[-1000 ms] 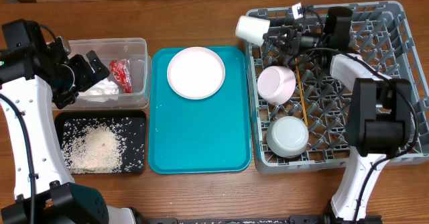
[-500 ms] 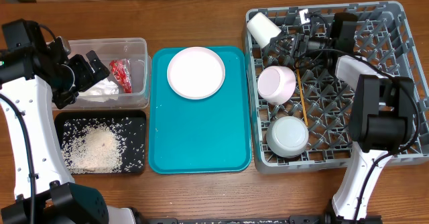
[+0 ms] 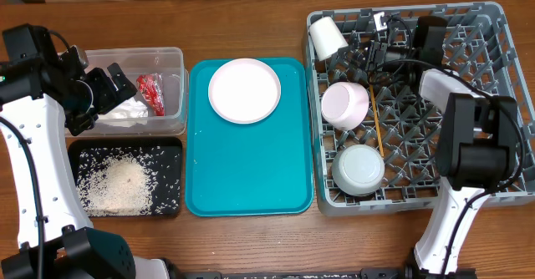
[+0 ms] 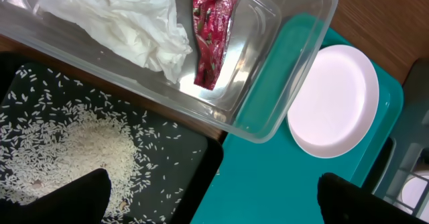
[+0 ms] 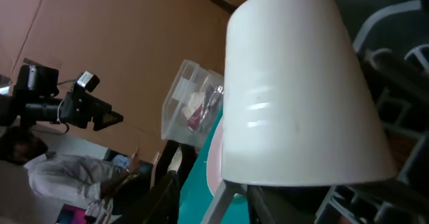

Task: Sort waste into correct bins and load items into the dishwasher
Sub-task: 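Place the paper cup upright in the rack's top-left corner and release, then move the right gripper to the white plate on the teal tray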

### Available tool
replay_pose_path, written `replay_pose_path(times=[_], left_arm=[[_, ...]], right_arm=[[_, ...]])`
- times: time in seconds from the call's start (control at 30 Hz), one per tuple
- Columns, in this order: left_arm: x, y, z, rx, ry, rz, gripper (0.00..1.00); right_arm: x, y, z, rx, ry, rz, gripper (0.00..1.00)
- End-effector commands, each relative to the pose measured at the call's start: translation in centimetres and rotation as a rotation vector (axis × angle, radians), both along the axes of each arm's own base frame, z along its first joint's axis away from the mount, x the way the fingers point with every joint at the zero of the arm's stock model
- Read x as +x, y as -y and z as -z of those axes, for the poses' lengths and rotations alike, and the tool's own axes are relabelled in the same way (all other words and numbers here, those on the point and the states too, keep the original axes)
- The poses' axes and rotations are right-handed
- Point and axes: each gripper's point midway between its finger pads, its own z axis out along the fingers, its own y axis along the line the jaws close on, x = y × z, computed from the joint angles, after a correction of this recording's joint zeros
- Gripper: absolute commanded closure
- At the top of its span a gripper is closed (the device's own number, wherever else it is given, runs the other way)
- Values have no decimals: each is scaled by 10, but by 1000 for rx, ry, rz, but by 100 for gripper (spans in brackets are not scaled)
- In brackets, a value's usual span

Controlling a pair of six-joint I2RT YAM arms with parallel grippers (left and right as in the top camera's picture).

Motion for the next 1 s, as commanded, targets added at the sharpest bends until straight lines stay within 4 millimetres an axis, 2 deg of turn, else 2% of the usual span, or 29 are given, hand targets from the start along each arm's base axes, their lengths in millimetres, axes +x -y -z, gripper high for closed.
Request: replay_pose_path(times=[0.0, 0.1, 0.2, 0.37, 0.47, 0.53, 0.63, 0.73, 0.83, 0.97], left_arm=[[1, 1, -10, 20, 28, 13, 0], [1, 1, -10, 20, 28, 13, 0], [1, 1, -10, 20, 28, 13, 0], [1, 1, -10, 20, 28, 13, 0], [1, 1, -10, 20, 28, 13, 0], [1, 1, -10, 20, 28, 13, 0], [1, 1, -10, 20, 28, 13, 0], [1, 1, -10, 20, 28, 13, 0], [1, 1, -10, 20, 28, 13, 0], [1, 1, -10, 20, 28, 13, 0]], right_arm=[[11, 22, -33, -54, 23, 113, 65], [12, 35, -36, -91, -21, 180, 65], [10, 61, -32, -201, -89, 299, 65], [-5, 107, -25, -538, -160, 522, 65], [-19, 139, -37, -736, -189, 682, 64], [-29, 150, -57, -820, -165, 749, 63], [-42, 141, -90, -849, -70, 739, 61], [-54, 118, -122, -835, 15, 718, 61], [-66, 79, -142, -839, 107, 644, 61], [-77, 17, -142, -917, 205, 545, 61]])
